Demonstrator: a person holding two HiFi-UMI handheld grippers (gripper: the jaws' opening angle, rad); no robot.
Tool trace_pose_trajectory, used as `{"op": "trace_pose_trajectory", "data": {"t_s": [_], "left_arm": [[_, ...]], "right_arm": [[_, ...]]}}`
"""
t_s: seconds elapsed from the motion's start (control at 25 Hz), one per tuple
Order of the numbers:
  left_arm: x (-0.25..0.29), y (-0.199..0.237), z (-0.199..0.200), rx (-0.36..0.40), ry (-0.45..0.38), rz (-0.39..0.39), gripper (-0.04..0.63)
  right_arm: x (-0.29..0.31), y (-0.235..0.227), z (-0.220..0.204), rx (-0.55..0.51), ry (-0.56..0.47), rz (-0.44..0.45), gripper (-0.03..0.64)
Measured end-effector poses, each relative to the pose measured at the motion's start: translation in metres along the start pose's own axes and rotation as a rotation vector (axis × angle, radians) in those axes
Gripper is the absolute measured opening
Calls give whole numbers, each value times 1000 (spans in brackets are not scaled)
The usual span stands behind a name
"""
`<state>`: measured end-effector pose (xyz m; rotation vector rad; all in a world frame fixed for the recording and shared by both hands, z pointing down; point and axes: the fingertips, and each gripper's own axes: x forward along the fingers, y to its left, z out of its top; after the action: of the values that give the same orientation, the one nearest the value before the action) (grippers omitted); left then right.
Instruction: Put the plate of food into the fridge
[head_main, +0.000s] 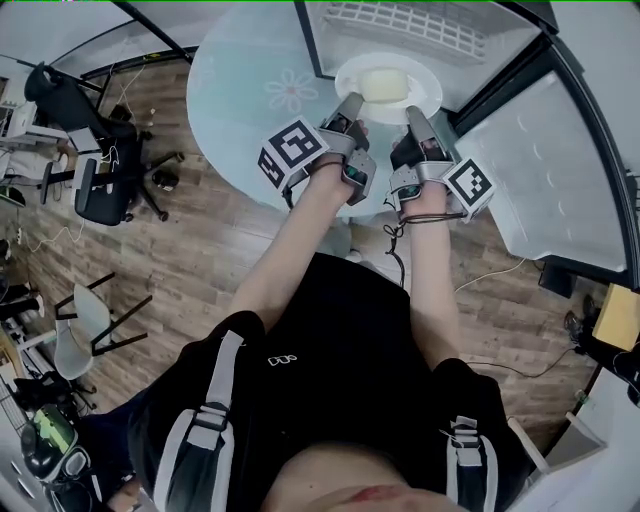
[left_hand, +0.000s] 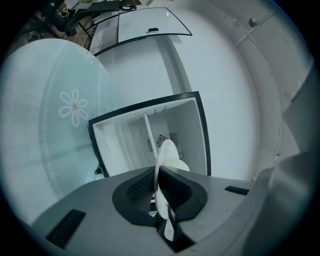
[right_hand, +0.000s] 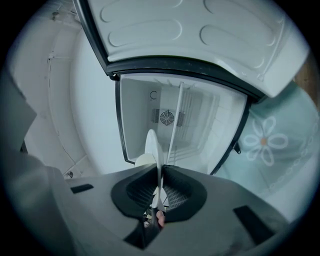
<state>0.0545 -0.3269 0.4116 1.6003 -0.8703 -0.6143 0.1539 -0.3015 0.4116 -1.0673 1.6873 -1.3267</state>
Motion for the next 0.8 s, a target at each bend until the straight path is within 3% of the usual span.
{"op": "trace_pose_trajectory", "data": {"t_s": [0.8], "left_arm": [[126,-18,58,-16,78,-9,8]], "right_arm": [[101,0,79,-47,-84,-51,37]]}}
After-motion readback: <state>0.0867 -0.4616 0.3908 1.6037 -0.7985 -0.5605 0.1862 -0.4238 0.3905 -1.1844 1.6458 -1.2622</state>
